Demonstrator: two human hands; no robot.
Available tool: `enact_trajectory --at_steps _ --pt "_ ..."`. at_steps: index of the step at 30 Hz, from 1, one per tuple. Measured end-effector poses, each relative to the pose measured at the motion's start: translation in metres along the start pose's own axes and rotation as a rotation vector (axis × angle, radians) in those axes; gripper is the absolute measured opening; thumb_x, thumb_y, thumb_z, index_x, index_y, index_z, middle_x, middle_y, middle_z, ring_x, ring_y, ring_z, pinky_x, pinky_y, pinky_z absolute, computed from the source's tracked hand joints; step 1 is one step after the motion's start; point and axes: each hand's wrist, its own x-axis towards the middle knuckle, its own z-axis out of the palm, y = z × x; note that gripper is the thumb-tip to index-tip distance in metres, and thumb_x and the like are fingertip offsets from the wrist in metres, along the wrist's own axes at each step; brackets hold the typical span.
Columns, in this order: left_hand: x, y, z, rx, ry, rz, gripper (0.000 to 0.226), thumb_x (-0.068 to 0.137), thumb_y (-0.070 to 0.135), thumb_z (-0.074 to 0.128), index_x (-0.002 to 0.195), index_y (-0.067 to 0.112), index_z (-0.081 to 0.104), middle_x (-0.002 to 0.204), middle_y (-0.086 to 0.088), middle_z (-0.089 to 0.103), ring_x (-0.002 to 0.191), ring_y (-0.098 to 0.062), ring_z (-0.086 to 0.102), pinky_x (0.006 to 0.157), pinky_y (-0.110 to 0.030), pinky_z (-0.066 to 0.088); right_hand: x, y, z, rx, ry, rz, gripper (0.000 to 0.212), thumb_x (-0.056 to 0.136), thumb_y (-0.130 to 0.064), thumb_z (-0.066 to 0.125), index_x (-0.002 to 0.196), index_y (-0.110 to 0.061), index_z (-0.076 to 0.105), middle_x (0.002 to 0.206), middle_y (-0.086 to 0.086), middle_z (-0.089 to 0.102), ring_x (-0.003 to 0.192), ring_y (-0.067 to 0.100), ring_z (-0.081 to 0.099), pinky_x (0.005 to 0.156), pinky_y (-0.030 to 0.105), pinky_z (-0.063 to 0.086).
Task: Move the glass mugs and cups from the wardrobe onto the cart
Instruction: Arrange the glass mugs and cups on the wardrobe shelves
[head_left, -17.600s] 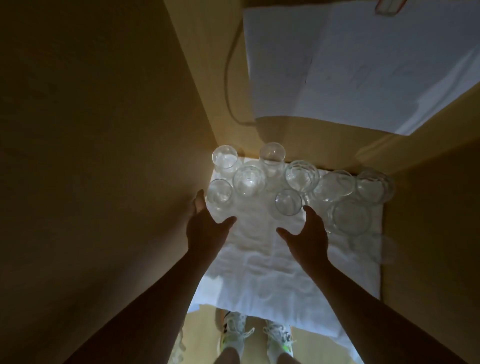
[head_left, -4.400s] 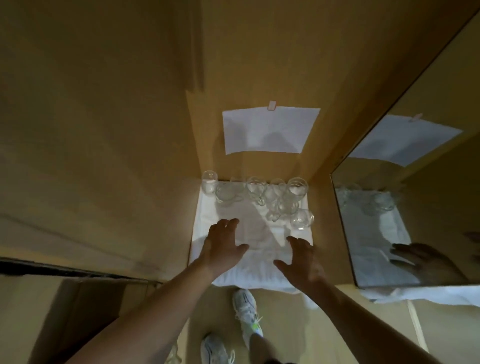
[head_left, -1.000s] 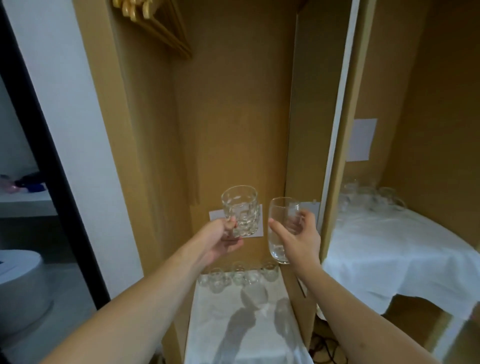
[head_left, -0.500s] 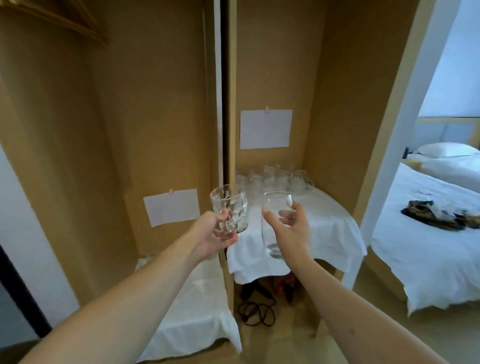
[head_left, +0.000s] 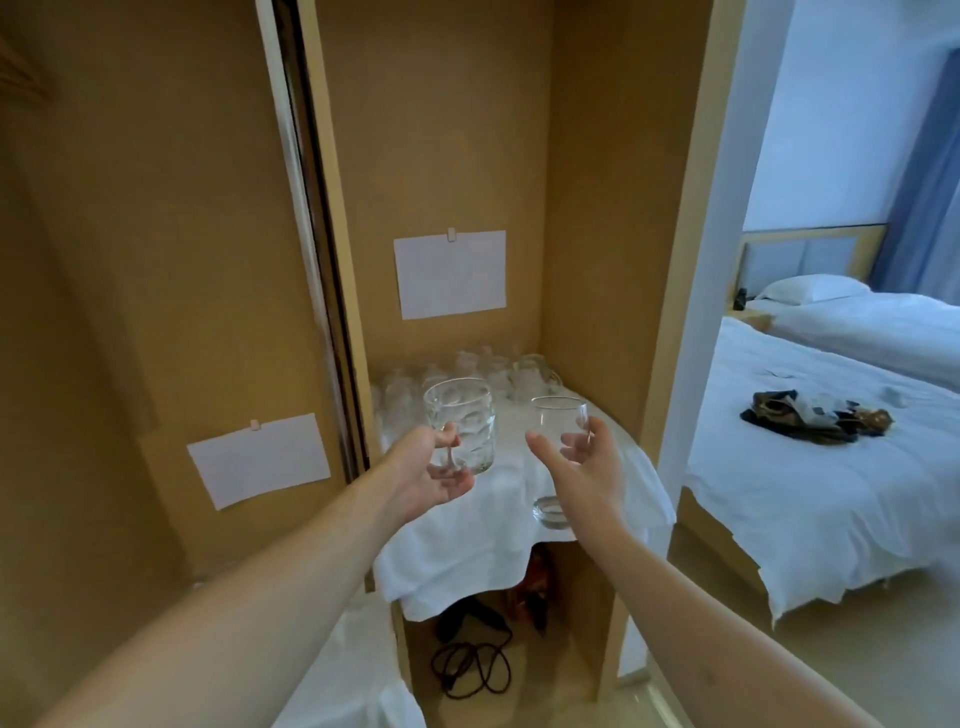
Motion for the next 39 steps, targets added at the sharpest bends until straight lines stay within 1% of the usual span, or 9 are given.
enact_trajectory --at_steps 6,10,15,18,22,26,31,35,39 --pt "0.068 0.02 0.036 -0.004 -0.048 -0.038 0.017 0.098 0.023 0.064 0.095 0.007 0.059 0.108 -0.024 0.049 0.081 -0.035 0.057 0.076 -0.044 0.06 0.065 0.012 0.003 -0.023 0.014 0.035 0.071 0.072 -0.055 0.085 0.125 -0.037 0.042 0.111 -0.012 0.059 0.103 0.005 0.059 0.081 0.024 0.046" --pt "0.109 0.034 0.05 0.008 -0.061 -0.04 0.011 0.099 0.019 0.061 0.095 0.009 0.059 0.106 -0.023 0.049 0.074 -0.031 0.054 0.071 -0.041 0.059 0.11 0.024 0.017 -0.038 0.033 0.029 0.07 0.071 -0.057 0.085 0.124 -0.04 0.043 0.11 -0.012 0.06 0.101 0.004 0.06 0.073 0.016 0.044" --pt "0.161 0.04 0.053 0.014 -0.061 -0.049 0.014 0.1 0.02 0.061 0.093 0.008 0.06 0.106 -0.021 0.046 0.069 -0.027 0.051 0.073 -0.041 0.057 0.154 0.054 0.039 -0.062 0.01 0.041 0.08 0.071 -0.056 0.085 0.136 -0.032 0.046 0.11 -0.009 0.061 0.105 0.01 0.061 0.086 0.028 0.05" --pt "0.185 0.037 0.05 0.04 -0.046 -0.065 0.016 0.101 0.021 0.061 0.092 0.007 0.06 0.107 -0.02 0.045 0.073 -0.026 0.051 0.075 -0.04 0.057 0.176 0.073 0.049 -0.069 0.025 0.054 0.076 0.068 -0.059 0.085 0.128 -0.034 0.047 0.108 -0.009 0.061 0.102 0.009 0.061 0.083 0.027 0.051" --pt "0.213 0.029 0.05 0.082 0.032 -0.097 0.017 0.101 0.022 0.06 0.092 0.008 0.061 0.104 -0.018 0.047 0.088 -0.031 0.052 0.09 -0.043 0.056 0.2 0.098 0.056 -0.157 -0.015 0.072 0.085 0.062 -0.063 0.086 0.132 -0.035 0.047 0.106 -0.013 0.059 0.097 0.002 0.058 0.071 0.019 0.044" --pt "0.243 0.012 0.055 0.103 0.094 -0.039 0.021 0.101 0.024 0.062 0.089 0.007 0.061 0.087 -0.012 0.047 0.071 -0.025 0.05 0.095 -0.045 0.053 0.238 0.129 0.064 -0.217 -0.108 0.095 0.09 0.059 -0.062 0.087 0.134 -0.036 0.044 0.113 -0.008 0.057 0.103 0.01 0.059 0.079 0.028 0.048" --pt "0.27 -0.004 0.056 0.049 0.158 -0.045 0.019 0.1 0.021 0.064 0.086 0.008 0.065 0.074 -0.008 0.046 0.061 -0.02 0.048 0.082 -0.04 0.052 0.28 0.159 0.075 -0.284 -0.216 0.118 0.099 0.061 -0.053 0.092 0.143 -0.029 0.04 0.125 0.0 0.055 0.105 0.015 0.056 0.079 0.028 0.044" --pt "0.294 -0.01 0.065 0.008 0.211 -0.016 0.016 0.1 0.018 0.063 0.087 0.008 0.065 0.08 -0.01 0.05 0.066 -0.02 0.047 0.074 -0.037 0.05 0.313 0.178 0.081 -0.331 -0.29 0.094 0.098 0.059 -0.056 0.091 0.141 -0.031 0.042 0.124 -0.002 0.056 0.105 0.013 0.055 0.083 0.028 0.044" --pt "0.302 -0.016 0.074 -0.045 0.272 -0.043 0.013 0.099 0.015 0.062 0.089 0.008 0.065 0.093 -0.013 0.058 0.08 -0.025 0.054 0.093 -0.044 0.053 0.341 0.193 0.089 -0.252 -0.341 0.076 0.09 0.057 -0.05 0.095 0.133 -0.032 0.048 0.125 0.002 0.058 0.109 0.014 0.057 0.092 0.03 0.048"
